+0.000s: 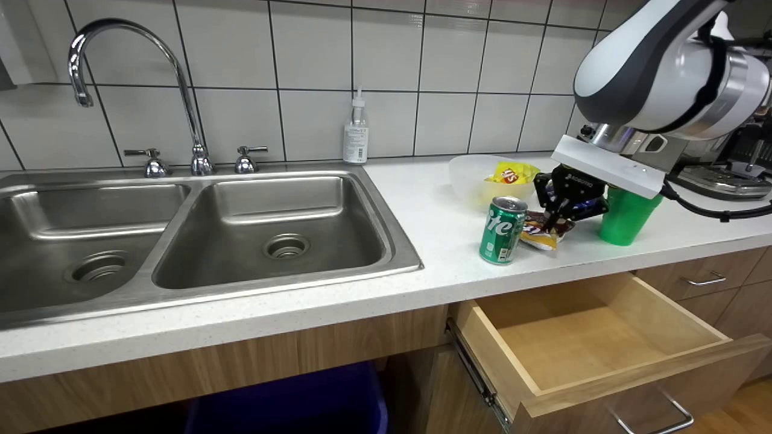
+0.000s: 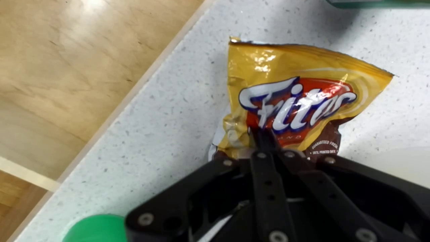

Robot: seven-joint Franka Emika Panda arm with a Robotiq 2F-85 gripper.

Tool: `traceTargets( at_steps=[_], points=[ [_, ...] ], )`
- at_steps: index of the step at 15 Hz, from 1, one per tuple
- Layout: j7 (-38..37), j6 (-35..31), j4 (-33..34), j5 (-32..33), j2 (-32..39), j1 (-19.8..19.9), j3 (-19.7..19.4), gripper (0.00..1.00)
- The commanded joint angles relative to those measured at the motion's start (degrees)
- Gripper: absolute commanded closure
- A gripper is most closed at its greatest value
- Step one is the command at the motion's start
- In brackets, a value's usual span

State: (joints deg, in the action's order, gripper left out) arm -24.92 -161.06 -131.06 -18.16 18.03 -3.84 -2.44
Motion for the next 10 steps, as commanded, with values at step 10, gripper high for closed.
traceTargets(
  at_steps=[10],
  points=[
    [0.5,1.2,-8.4,0.9,-9.9,0.5,0.5,1.00]
  ],
)
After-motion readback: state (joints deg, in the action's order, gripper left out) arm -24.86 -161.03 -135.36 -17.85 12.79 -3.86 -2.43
